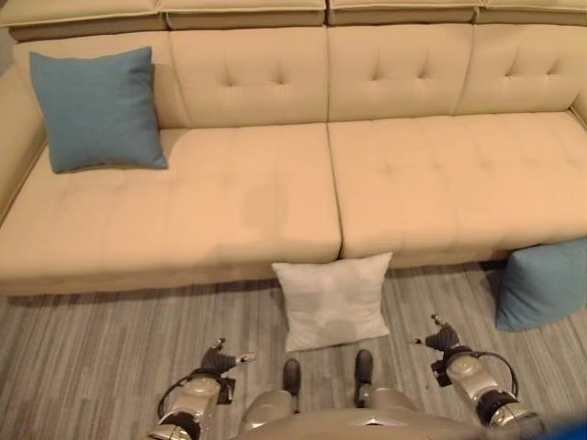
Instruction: Pick up all the scattered cushions and arrange them neatly on the sofa.
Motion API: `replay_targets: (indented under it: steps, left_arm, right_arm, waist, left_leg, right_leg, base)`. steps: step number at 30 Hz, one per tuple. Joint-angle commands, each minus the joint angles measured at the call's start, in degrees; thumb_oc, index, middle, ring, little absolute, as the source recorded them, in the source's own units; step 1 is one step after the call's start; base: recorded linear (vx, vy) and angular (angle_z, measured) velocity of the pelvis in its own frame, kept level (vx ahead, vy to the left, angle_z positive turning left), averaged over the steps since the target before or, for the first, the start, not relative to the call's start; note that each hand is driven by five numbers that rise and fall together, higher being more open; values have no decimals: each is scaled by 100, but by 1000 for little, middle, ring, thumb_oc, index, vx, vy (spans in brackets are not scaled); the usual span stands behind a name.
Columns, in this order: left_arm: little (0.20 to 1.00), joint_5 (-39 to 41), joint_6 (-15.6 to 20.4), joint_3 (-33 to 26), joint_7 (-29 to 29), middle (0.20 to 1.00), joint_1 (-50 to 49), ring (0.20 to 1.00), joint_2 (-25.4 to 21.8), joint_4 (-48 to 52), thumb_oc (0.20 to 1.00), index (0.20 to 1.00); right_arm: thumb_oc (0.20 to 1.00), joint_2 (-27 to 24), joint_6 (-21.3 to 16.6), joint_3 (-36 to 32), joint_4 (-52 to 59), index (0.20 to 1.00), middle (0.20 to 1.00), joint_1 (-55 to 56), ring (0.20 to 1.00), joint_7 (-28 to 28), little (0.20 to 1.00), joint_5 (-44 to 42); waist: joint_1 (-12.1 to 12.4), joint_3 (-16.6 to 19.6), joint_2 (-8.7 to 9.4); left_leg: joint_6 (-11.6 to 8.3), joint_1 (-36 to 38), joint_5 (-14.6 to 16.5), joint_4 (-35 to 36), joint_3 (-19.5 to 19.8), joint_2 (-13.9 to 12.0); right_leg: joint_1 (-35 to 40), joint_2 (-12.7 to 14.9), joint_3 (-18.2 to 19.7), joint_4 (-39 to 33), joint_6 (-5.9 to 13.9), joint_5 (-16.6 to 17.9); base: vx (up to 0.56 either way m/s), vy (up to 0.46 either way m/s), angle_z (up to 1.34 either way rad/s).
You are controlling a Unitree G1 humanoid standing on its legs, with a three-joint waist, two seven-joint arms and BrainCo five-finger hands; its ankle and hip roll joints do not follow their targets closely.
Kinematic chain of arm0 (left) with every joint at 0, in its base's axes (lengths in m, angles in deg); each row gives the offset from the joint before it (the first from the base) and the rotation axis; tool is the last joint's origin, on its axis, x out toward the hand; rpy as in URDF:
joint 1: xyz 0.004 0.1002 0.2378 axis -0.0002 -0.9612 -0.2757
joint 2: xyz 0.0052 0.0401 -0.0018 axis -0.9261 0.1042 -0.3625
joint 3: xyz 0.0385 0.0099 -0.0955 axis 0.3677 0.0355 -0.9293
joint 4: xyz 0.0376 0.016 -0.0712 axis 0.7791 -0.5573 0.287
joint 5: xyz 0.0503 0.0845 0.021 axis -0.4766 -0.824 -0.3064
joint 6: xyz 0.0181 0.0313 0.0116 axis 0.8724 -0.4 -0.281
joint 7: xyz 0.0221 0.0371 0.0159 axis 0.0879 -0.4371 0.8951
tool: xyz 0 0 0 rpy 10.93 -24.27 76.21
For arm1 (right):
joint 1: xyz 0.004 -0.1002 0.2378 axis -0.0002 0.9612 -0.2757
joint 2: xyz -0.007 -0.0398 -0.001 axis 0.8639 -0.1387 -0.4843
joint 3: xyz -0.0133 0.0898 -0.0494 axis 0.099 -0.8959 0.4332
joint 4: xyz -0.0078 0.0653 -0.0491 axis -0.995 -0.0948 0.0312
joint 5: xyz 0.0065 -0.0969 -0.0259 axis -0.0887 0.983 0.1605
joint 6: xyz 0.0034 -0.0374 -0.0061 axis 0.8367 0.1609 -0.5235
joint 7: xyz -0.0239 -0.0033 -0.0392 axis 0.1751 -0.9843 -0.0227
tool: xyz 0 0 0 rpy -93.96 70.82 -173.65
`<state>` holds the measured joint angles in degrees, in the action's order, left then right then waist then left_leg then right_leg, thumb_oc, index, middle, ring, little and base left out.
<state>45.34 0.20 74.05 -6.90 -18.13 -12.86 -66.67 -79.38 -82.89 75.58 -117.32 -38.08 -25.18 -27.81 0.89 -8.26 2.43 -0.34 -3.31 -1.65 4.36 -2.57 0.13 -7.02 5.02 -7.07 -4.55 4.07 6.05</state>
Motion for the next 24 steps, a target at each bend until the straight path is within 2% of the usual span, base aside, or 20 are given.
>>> replay_targets:
  steps: [1, 3, 7, 8, 11, 16, 17, 20, 24]
  left_arm:
    - [1000, 284, 115, 22, 379, 1000, 680, 1000, -120, -68, 1000, 1000]
    - [1000, 549, 188, 10, 584, 1000, 924, 1000, -180, 54, 1000, 1000]
    - [1000, 1114, 370, 16, 935, 1000, 1396, 1000, -230, 330, 1000, 1000]
    - [1000, 1233, 429, 21, 994, 1000, 1516, 1000, -267, 390, 1000, 1000]
    - [1000, 1550, 548, 86, 1174, 1000, 1970, 1000, -370, 653, 1000, 1000]
    - [1000, 1864, 662, 196, 1306, 1000, 2614, 1000, -513, 913, 1000, 1000]
    - [1000, 1948, 702, 237, 1382, 1000, 2937, 1000, -609, 1044, 1000, 1000]
    - [1000, 1976, 702, 242, 1506, 1000, 3245, 1000, -706, 1124, 1000, 1000]
    - [1000, 1952, 654, 263, 1591, 1000, 3515, 1000, -776, 1194, 1000, 1000]
  right_arm:
    - [1000, -238, -78, -55, 221, 1000, 1000, -462, 1000, -231, 1000, -216]
    - [1000, -282, -108, -88, 323, 1000, 1000, -630, 1000, -350, 1000, -366]
    - [1000, -438, -136, -180, 730, 1000, 1000, -1017, 1000, -637, 1000, -707]
    - [1000, -476, -154, -173, 803, 1000, 1000, -1133, 1000, -706, 1000, -792]
    - [1000, -652, -235, -176, 1147, 1000, 1000, -1617, 1000, -887, 1000, -1070]
    - [1000, -956, -313, -118, 1421, 1000, 1000, -2358, 1000, -1060, 1000, -1324]
    - [1000, -1135, -351, -94, 1370, 1000, 1000, -2717, 1000, -1098, 1000, -1449]
    - [1000, -1316, -371, -58, 1420, 1000, 1000, -3133, 1000, -1143, 1000, -1531]
    - [1000, -1456, -334, 30, 1416, 1000, 1000, -3506, 1000, -1192, 1000, -1502]
  waist:
    - [0, -619, 43]
    - [18, -842, 66]
    - [-3, -977, 94]
    - [-10, -997, 91]
    - [-36, -1088, 66]
    - [-57, -1189, 56]
    - [-64, -1249, 33]
    - [-75, -1264, 28]
    - [-105, -1281, 43]
  left_leg:
    - [-125, -756, -74, -508, 265, 125]
    - [-128, -1425, -76, -1045, 257, 157]
    - [-139, -2628, -33, -1809, 300, 185]
    - [-164, -2851, 140, -2023, 301, 161]
    - [-193, -3703, 228, -2591, 272, 111]
    - [-213, -4771, 400, -3343, 292, 57]
    - [-215, -5308, 491, -3791, 324, 34]
    - [-167, -5988, 665, -4364, 352, 74]
    - [-149, -6604, 823, -4873, 385, 105]
  right_leg:
    - [-675, -7, 102, 1251, 189, -675]
    - [-1297, 39, 54, 1703, 135, -672]
    - [-2420, 163, 6, 2406, 83, -750]
    - [-2662, 195, 53, 2639, 110, -915]
    - [-3509, 295, 83, 3228, 105, -1021]
    - [-4588, 382, 212, 4124, 68, -1284]
    - [-5087, 432, 251, 4600, 37, -1433]
    - [-5759, 433, 329, 5186, -20, -1609]
    - [-6390, 459, 385, 5710, -80, -1816]
  base:
    - [-343, -34, 0]
    - [-274, -39, 6]
    - [-151, -46, 17]
    - [-64, -24, 9]
    - [-86, -18, 6]
    - [-48, -8, 5]
    - [0, 0, 0]
    - [28, -16, 3]
    - [66, -22, 6]
